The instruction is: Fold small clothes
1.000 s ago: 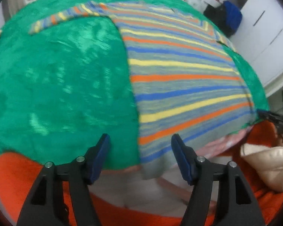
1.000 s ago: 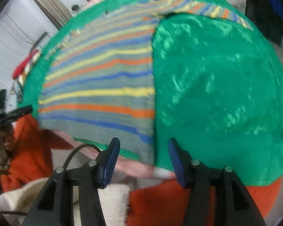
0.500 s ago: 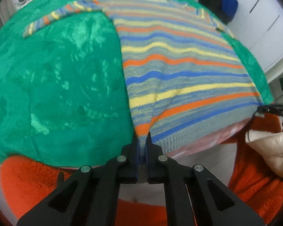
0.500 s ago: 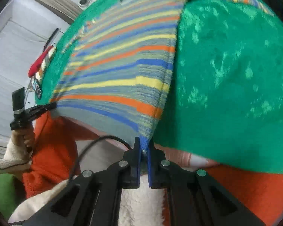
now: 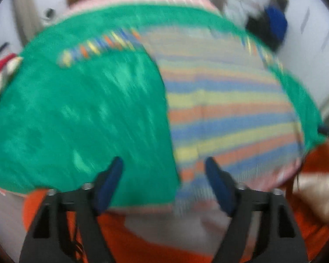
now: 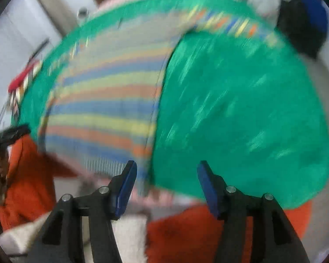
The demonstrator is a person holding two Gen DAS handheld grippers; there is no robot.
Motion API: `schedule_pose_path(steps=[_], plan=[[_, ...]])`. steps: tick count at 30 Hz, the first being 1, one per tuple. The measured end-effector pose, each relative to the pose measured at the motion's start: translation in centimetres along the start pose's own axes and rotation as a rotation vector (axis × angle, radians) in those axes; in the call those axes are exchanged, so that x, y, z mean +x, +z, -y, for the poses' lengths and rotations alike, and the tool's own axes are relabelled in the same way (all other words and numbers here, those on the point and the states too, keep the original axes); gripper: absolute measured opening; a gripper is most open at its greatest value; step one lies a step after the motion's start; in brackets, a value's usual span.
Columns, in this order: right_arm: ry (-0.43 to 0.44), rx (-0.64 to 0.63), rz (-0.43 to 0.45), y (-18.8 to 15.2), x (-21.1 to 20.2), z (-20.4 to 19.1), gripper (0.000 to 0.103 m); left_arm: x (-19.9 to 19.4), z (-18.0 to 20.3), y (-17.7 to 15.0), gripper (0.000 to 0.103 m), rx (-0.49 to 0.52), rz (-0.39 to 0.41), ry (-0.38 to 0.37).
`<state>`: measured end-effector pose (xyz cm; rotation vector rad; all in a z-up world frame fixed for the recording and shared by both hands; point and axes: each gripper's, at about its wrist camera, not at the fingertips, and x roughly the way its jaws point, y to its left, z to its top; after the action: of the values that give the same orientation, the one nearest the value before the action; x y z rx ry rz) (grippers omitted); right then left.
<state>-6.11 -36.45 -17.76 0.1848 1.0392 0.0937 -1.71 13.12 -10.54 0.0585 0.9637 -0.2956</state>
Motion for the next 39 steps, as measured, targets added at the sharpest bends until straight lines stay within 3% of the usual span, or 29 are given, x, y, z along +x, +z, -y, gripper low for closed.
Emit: schedule_pose_path(steps=[2,5,10,13,16,17,20,28,39], plan=[[-0.041,0.045,0.15,1.3,-1.3,1.0,0.071,-0.1,-0.9,2.1,0.091,-0.048,0.08,0.018],[-0.091,0.081,0.293,3.5,-0.3,1.6,0.072,1.9,-1.7,5.4,0.092,-0.062,0.171,0.042],[-0.126,0.144,0.388,6.7,4.0,2.1,0.072,5.9,-3.2,7.6,0.092,-0.094,0.223,0.137],[-0.157,0.165,0.381,6.8,6.4,2.5,0.072,8.4,-4.7,6.7,0.092,-0.143,0.212,0.189],[-0.155,0.186,0.325,6.2,8.5,3.7,0.072,11.2,-6.6,4.6,0.094,-0.213,0.152,0.19],[-0.156,0.184,0.328,6.2,8.5,3.7,0.073,11.2,-6.7,4.1,0.096,-0.216,0.185,0.186],[-0.162,0.177,0.332,6.2,8.7,3.8,0.075,11.2,-6.3,4.5,0.102,-0.202,0.161,0.196],[-0.192,0.15,0.337,5.9,9.1,2.9,0.083,11.4,-6.1,4.4,0.103,-0.189,0.157,0.203],[-0.201,0.131,0.337,5.8,9.4,2.6,0.087,11.6,-5.6,4.3,0.103,-0.172,0.16,0.23]])
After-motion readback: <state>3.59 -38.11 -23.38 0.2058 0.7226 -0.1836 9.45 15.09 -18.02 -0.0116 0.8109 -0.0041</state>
